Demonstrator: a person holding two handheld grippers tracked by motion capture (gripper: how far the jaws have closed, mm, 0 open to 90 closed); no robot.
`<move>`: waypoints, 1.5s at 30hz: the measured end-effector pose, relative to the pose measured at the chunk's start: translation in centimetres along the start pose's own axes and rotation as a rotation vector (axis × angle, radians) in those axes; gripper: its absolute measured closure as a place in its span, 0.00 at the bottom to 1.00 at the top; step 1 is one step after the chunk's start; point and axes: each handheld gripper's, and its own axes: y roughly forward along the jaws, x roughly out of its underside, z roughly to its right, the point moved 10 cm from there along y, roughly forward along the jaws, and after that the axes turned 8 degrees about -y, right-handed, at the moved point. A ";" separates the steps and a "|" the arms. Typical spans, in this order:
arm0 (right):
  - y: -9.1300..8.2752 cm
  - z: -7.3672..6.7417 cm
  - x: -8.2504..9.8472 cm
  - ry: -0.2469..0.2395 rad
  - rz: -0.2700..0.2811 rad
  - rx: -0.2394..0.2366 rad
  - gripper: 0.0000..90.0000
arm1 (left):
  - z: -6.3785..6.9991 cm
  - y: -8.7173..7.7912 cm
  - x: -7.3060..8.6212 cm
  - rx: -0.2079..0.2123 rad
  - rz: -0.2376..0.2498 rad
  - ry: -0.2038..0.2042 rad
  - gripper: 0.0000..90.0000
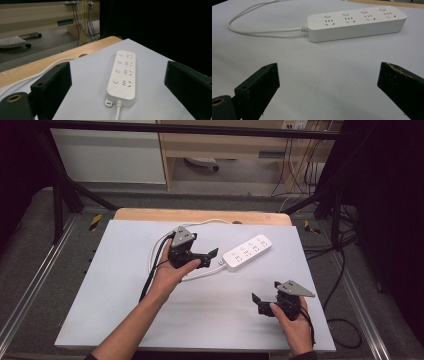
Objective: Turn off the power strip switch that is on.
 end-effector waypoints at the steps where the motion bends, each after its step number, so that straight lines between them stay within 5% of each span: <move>1: 0.0 0.0 0.0 0.000 0.000 0.000 0.05 | 0.1 0.3 0.0 0.001 -0.002 0.001 0.08; 33: 0.0 -0.5 -0.1 0.004 0.002 -0.014 0.05 | 0.8 6.0 0.0 -0.005 -0.032 -0.011 0.10; 45: 0.1 -0.6 -0.3 0.004 0.012 -0.025 0.04 | 0.6 8.7 -0.4 -0.025 -0.038 0.013 0.10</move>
